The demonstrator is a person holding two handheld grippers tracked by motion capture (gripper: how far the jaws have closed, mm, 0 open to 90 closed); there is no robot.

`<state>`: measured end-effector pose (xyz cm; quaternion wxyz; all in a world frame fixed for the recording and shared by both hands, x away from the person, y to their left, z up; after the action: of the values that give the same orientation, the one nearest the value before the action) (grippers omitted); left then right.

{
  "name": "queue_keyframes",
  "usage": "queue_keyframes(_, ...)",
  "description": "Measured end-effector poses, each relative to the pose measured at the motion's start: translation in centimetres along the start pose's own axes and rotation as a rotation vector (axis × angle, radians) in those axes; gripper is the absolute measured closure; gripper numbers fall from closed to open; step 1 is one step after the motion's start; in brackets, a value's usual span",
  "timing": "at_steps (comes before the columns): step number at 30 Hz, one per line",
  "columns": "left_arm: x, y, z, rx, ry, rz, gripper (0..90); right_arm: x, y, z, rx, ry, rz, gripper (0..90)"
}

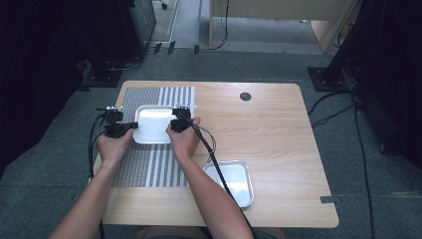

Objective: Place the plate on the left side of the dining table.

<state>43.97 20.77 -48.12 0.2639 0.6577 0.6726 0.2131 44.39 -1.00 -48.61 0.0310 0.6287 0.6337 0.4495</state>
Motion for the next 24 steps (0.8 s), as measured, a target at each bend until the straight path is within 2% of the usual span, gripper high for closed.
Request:
queue_keyframes(4, 0.2, -0.1, 1.1, 0.014, -0.004, -0.005, 88.3, -0.2, 0.2, 0.9, 0.020, -0.020, -0.005, 89.0)
queue_keyframes(7, 0.4, 0.1, 1.9, 0.025, 0.001, 0.010, 88.2, -0.3, 0.1, 1.6, 0.038, -0.031, -0.010, 88.5)
queue_keyframes(11, 0.6, 0.6, 2.2, 0.034, 0.001, 0.012, 88.6, -0.5, 0.1, 2.2, 0.052, -0.028, 0.004, 87.5)
queue_keyframes(16, 0.7, 0.6, 2.8, 0.052, 0.005, 0.001, 88.1, -0.6, 0.2, 2.7, 0.058, -0.037, -0.017, 87.1)
queue_keyframes(24, 0.8, 0.6, 3.0, 0.061, 0.006, -0.002, 88.0, -0.8, 0.2, 3.1, 0.060, -0.036, -0.015, 86.8)
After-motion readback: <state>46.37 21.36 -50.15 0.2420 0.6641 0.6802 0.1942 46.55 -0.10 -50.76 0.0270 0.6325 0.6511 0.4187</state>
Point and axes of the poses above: each handheld gripper's, and its own axes: z roughly forward along the jaws, y roughly out of its top, x roughly to its left, the point moved 1 cm from there along z, roughly forward along the jaws, and after that the axes turned 14 degrees about y, right-handed, at the moved point
